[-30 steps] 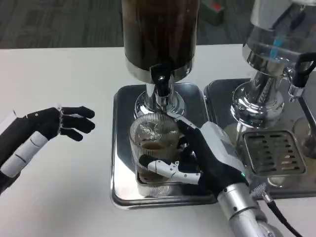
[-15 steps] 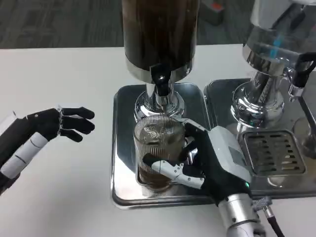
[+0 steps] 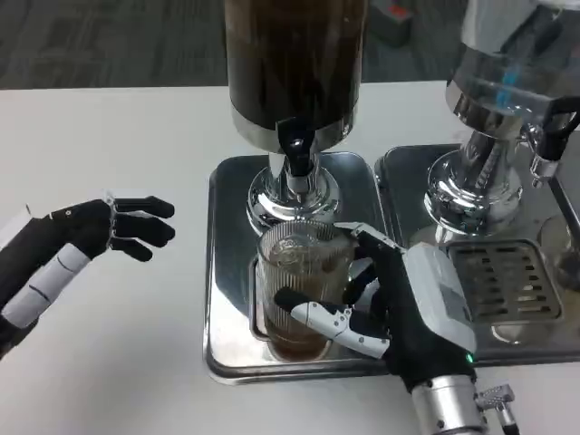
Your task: Grasp the cup under the faucet to collect the drink, then remove the cup.
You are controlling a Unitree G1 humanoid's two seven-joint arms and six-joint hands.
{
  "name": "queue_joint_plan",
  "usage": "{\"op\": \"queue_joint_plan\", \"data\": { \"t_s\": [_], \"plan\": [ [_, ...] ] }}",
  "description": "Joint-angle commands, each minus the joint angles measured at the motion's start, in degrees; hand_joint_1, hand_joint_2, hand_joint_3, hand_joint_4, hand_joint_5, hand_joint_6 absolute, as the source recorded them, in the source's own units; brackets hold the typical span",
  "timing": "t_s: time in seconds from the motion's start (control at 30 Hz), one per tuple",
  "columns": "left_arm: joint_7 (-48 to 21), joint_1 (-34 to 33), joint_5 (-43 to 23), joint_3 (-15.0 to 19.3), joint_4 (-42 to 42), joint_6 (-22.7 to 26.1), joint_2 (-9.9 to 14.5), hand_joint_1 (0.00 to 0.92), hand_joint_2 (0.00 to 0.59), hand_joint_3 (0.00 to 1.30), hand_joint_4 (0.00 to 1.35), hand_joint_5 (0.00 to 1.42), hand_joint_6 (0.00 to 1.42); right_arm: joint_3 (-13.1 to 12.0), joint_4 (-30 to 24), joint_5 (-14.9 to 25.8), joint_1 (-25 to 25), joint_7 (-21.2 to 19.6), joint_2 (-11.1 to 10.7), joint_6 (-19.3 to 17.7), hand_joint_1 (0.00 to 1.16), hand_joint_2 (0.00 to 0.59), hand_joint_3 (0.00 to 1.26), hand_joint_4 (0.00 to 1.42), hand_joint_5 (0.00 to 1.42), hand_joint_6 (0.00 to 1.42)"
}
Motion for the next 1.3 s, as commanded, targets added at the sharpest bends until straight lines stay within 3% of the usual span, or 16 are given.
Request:
{"op": "queue_joint_plan", "data": {
  "t_s": [0.03, 0.77, 1.3],
  "plan": [
    [0.0, -0.5, 0.9, -0.5, 0.5, 0.3, 0.0, 0.000, 0.139, 0.40, 0.43, 0.41, 0.50, -0.8, -2.4, 0.2, 0.4, -2.2, 0.4, -2.3, 0.40, 0.160, 0.46, 0.62, 0.84, 1.14],
    [0.2, -1.0, 1.3, -0.8, 1.0, -0.7, -0.1, 0.000, 0.139, 0.38, 0.42, 0.40, 0.50, -1.7, -3.5, -1.7, 1.2, -7.2, 0.0, -5.1, 0.45, 0.182, 0.52, 0.68, 0.91, 1.23],
    [0.7, -2.0, 3.9, -1.4, 2.9, -3.7, -0.4, 0.000, 0.124, 0.33, 0.36, 0.36, 0.48, -5.0, -7.1, -2.0, 4.4, -8.0, -1.1, -5.0, 0.57, 0.197, 0.55, 0.70, 0.94, 1.25]
  ]
}}
